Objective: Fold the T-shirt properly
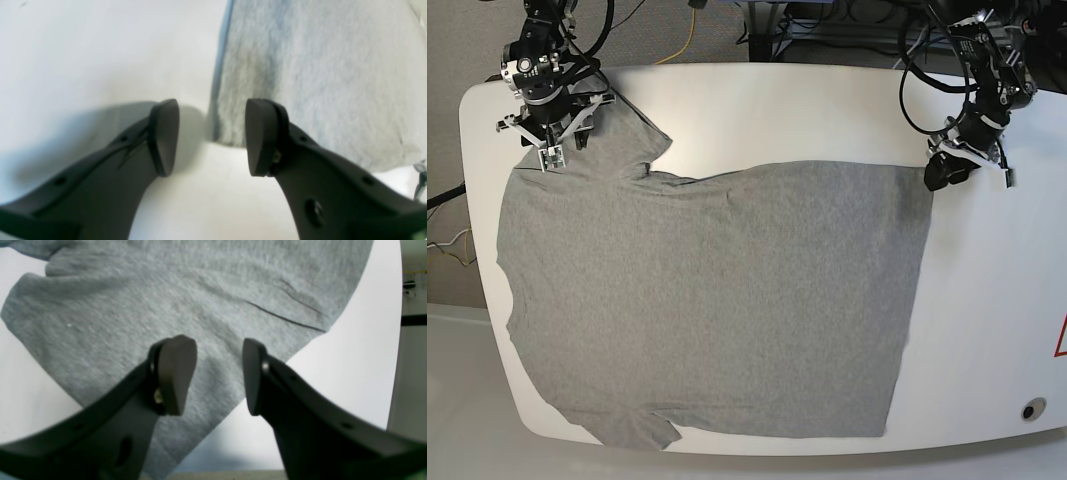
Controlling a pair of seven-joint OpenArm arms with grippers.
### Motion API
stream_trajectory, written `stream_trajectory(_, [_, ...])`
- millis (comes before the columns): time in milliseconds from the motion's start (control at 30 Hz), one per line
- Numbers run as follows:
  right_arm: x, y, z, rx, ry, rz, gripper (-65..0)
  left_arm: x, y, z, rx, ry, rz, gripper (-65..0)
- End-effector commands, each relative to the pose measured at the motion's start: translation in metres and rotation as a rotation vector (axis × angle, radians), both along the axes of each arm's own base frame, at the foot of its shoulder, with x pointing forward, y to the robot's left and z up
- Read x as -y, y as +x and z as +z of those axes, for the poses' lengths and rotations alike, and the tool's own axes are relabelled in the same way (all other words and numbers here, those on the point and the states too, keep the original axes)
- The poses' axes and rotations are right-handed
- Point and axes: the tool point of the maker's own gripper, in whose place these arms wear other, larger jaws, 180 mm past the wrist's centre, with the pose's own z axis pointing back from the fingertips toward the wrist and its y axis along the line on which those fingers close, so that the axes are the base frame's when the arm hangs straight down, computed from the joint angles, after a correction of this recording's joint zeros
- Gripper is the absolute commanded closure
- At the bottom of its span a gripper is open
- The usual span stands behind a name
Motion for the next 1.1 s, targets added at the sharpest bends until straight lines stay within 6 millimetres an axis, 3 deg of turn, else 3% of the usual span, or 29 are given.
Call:
stream_trajectory(0, [0.003,0.005,0.009,0.032,-0.014,0.006,-26.5,-0.003,0.005,0.008,0.029,0.008,-0.003,-29.5])
stream_trajectory(1067, [0.003,0.004,0.008,0.029,-0.014,0.006,-26.5,0.049,0.024,0.005,0.063,-0.112,-0.020,-29.5])
